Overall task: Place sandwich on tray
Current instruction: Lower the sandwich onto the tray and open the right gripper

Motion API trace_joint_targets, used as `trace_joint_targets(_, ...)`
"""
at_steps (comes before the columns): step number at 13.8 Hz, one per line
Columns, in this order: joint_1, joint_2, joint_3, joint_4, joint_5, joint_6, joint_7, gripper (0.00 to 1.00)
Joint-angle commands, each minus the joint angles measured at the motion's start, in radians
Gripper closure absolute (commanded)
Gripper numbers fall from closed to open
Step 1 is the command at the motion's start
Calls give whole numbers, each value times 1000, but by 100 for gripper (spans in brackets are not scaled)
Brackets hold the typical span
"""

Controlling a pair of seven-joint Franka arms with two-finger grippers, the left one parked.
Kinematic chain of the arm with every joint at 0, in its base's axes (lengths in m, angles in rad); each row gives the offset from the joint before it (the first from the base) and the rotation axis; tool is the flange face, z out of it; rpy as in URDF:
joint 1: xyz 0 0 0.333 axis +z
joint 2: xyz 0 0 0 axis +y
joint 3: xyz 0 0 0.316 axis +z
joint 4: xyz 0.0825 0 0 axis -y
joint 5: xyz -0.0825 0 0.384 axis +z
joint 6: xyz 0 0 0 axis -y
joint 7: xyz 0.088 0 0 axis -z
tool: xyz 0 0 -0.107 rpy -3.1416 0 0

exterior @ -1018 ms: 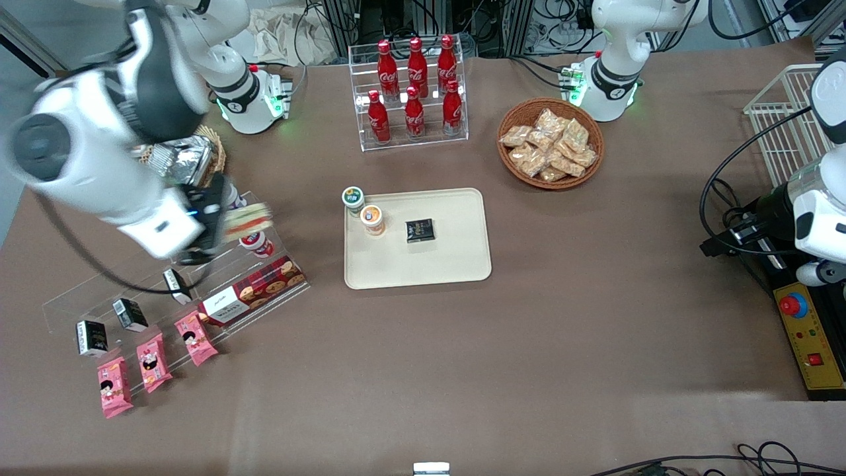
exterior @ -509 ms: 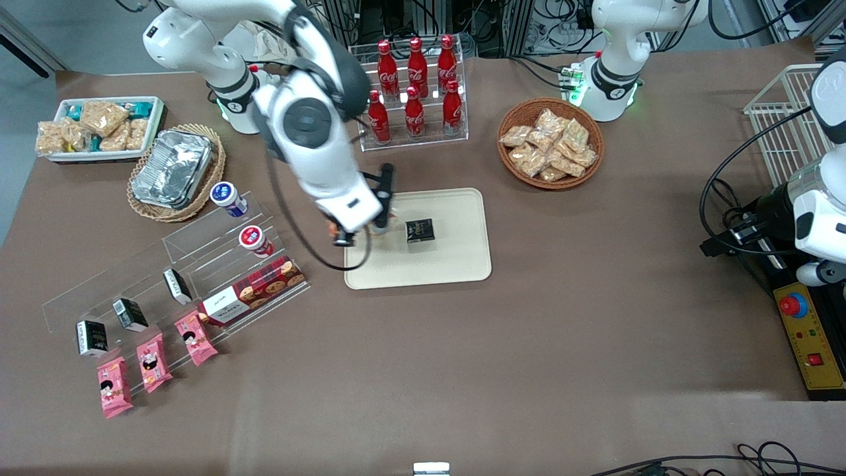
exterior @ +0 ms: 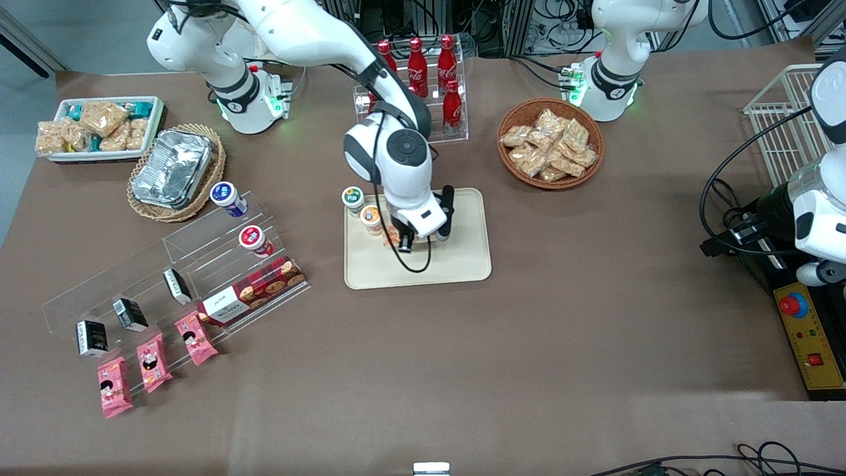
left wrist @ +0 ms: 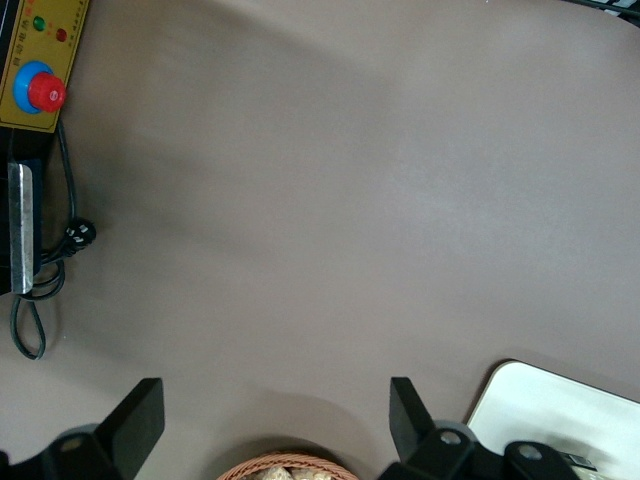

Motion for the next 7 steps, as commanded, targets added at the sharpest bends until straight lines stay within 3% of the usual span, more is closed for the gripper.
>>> trace_joint_targets(1,21,40,-18,21,-7,33,17,100)
trace_joint_targets(4,19,55,-21,21,-68,68,16,100)
trace_joint_targets(7,9,80,-24,22,-76,114,17,100)
